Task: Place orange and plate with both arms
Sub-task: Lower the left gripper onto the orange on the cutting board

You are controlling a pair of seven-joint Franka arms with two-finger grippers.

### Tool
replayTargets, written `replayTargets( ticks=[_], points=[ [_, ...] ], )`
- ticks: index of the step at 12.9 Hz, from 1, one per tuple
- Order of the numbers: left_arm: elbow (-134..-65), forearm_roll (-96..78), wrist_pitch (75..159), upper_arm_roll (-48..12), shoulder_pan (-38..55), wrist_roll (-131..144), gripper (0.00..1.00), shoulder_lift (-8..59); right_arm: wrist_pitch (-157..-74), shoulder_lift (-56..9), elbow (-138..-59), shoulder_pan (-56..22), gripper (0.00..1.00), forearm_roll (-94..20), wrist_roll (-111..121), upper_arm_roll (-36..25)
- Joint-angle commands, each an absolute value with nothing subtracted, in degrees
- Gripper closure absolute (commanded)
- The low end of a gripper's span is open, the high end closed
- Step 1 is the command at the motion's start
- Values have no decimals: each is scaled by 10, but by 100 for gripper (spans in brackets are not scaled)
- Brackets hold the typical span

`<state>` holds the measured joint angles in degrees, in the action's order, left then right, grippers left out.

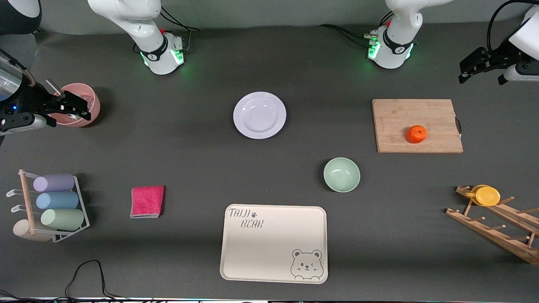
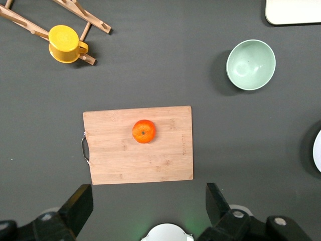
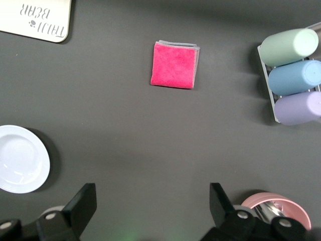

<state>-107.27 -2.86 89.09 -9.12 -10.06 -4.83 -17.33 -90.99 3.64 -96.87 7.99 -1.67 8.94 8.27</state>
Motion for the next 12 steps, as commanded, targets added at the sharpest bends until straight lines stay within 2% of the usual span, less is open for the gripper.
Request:
replayTargets(
  ticks=[1,3,5,12],
  points=[
    [-1085,-29,907,-94,-109,-62,0,-188,-912,31,-960,79,0,-26,126,76],
    [-1090,-19,904,-94,-108,-61,0,-185,-911,29,-959,80,0,-28,118,75],
    [-1149,-17,896,-94,-109,-48,0,-192,-911,28,-957,80,0,-30,115,75],
    [-1406,9,1221,-94,-114,-48,0,-194,-913,19,-955,84,0,-46,118,64]
  ],
)
